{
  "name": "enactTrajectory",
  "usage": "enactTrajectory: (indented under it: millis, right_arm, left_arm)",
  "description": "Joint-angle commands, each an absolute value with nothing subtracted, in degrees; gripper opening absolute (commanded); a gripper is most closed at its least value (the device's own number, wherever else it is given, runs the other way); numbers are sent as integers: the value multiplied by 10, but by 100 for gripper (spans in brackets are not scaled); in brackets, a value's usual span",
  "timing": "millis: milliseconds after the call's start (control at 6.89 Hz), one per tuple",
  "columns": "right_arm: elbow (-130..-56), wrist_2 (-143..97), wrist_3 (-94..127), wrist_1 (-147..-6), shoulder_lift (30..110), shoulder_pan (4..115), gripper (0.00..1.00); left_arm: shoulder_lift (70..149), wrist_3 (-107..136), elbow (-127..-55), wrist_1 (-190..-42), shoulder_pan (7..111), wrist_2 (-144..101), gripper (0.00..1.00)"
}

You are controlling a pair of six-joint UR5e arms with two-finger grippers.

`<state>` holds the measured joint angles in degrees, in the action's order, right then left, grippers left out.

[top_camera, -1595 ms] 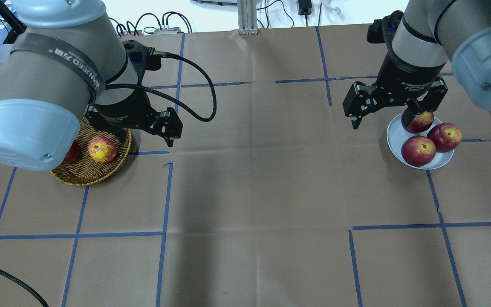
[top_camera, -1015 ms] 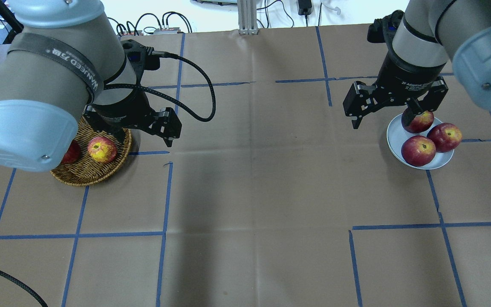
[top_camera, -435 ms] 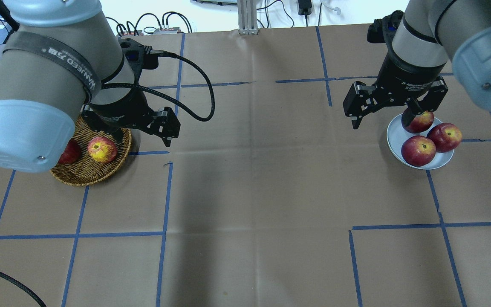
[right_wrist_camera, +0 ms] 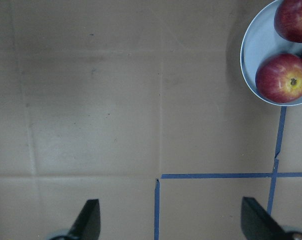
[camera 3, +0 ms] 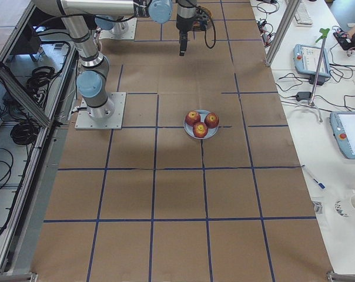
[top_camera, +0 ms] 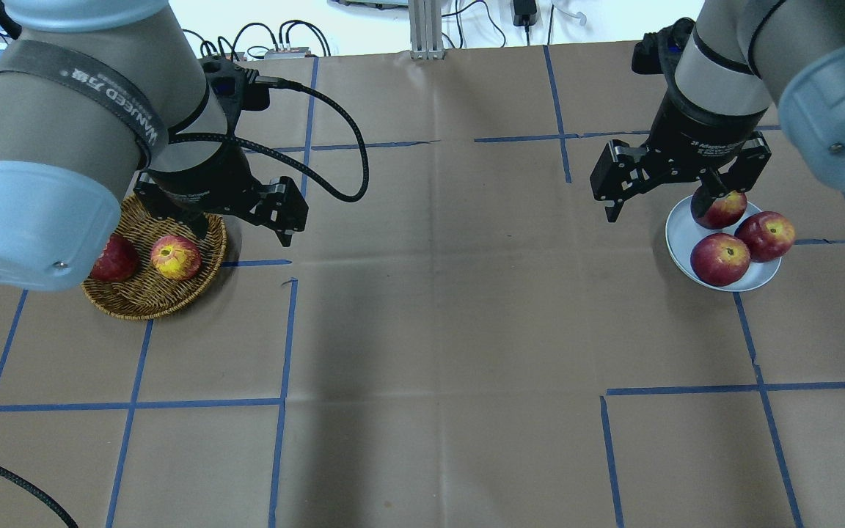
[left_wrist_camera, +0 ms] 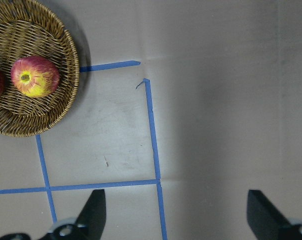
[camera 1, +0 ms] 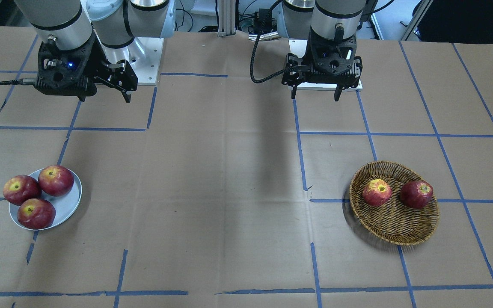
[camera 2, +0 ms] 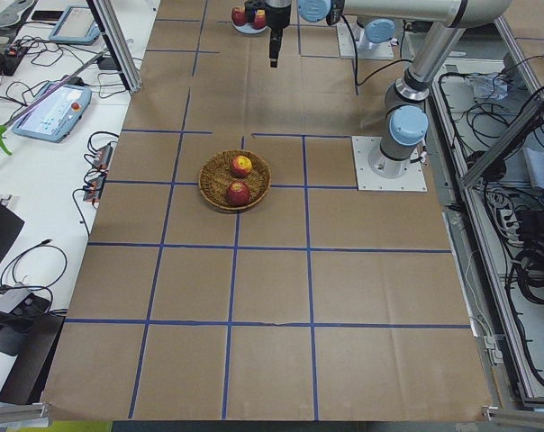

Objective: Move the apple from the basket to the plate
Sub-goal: 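Lower the left gripper toward the yellow-red apple in the wicker basket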

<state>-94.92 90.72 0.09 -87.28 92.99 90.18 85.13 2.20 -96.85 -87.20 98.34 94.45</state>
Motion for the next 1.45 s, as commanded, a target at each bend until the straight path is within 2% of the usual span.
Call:
enactTrajectory:
  millis: [0,725,1015,1305]
  right_arm:
    - [-949,908,1,-873,930,901,100]
    - [-949,908,0,-873,930,901,100]
    - [-949,908,0,-873,930,901,100]
    - [-949,908,0,-873,930,901,100]
  left_arm:
    - [851,23,-949,-875,983,945,100]
    - [846,19,-971,-882,979,943,100]
    - [880,-118,-999,-829,908,944,99]
    - [923,-253,-1075,-679,802,942,99]
